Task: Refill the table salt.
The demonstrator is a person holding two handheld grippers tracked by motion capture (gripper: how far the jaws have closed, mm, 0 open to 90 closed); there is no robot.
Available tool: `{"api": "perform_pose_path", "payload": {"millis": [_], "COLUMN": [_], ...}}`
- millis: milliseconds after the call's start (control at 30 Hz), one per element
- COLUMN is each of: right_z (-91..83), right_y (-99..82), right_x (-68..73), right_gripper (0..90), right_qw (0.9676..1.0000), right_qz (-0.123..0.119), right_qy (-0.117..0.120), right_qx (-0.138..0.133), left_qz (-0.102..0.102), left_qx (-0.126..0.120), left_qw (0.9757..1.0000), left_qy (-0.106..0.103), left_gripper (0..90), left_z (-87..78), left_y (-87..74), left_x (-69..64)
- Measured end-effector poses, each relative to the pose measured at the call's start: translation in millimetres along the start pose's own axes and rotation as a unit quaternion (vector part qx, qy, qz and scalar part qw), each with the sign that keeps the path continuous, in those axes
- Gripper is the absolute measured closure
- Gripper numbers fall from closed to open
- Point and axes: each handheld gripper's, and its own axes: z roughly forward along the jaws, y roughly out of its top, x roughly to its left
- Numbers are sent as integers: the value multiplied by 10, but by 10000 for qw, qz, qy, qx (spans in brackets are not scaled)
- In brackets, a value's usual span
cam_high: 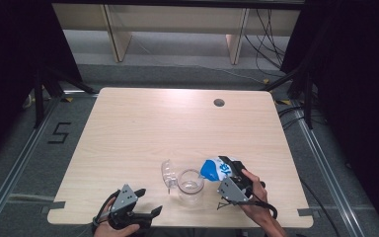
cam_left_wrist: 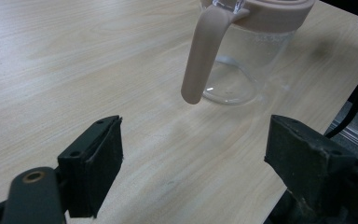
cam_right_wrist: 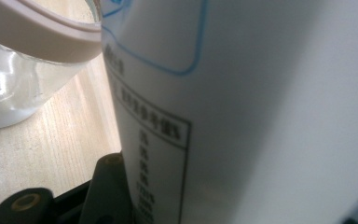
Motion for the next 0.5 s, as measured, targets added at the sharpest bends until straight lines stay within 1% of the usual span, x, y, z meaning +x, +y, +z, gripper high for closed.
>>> {"api": "perform_pose_path", "payload": {"millis": [33, 67, 100, 133, 167, 200, 233, 267, 300, 333, 367, 400, 433, 467, 500], "right_z": [-6, -6, -6, -6, -4, -3, -9, -12, -6, -12, -10, -10, -2, 19, 14], "right_y": [2, 2, 7, 7, 12, 14, 14, 18, 23, 22, 27, 27, 27, 17, 28], "right_x": [16, 16, 19, 19, 5, 7, 34, 35, 21, 39, 39, 39, 34, 27, 19], "right_gripper": [541, 541, 541, 541, 542, 542, 541, 541, 542, 541, 541, 541, 542, 542, 542], "right_qw": [10000, 10000, 10000, 10000, 9999, 9998, 9999, 9999, 9998, 9999, 9998, 9998, 9997, 9995, 9987], "right_qz": [92, 92, 10, 10, -140, -178, -33, -55, -210, -94, -149, -149, -206, -306, -489], "right_qy": [-7, -7, -10, -10, -33, -21, -48, -47, -59, -51, -65, -65, -61, -107, -114], "right_qx": [38, 38, 61, 61, 25, 20, 92, 97, 46, 83, 87, 87, 78, 9, 66], "left_qz": [0, 8, 28, 69, 100, 1, 16, 118, 99, 116, 7, 7, 40, 107, 78], "left_qx": [4, 21, 36, 39, 27, 41, 58, 68, 58, 61, 38, 38, 58, 56, 19], "left_qw": [10000, 10000, 10000, 10000, 9999, 10000, 10000, 9999, 9999, 9999, 10000, 10000, 10000, 9999, 10000], "left_qy": [0, 19, 30, 18, -7, 41, 45, 27, 22, 15, 23, 23, 21, 11, -9], "left_gripper": [184, 184, 184, 184, 184, 184, 184, 184, 185, 184, 184, 184, 184, 184, 185], "left_z": [1, 0, -4, -6, -6, -4, -4, -5, -6, -8, -3, -3, -4, -6, -5], "left_y": [1, 1, 0, 0, 0, 1, 1, 5, 3, 4, 1, 1, 2, 4, 1], "left_x": [1, -1, -2, 2, 7, -4, -3, 7, 3, 6, -2, -2, 0, 5, 5]}}
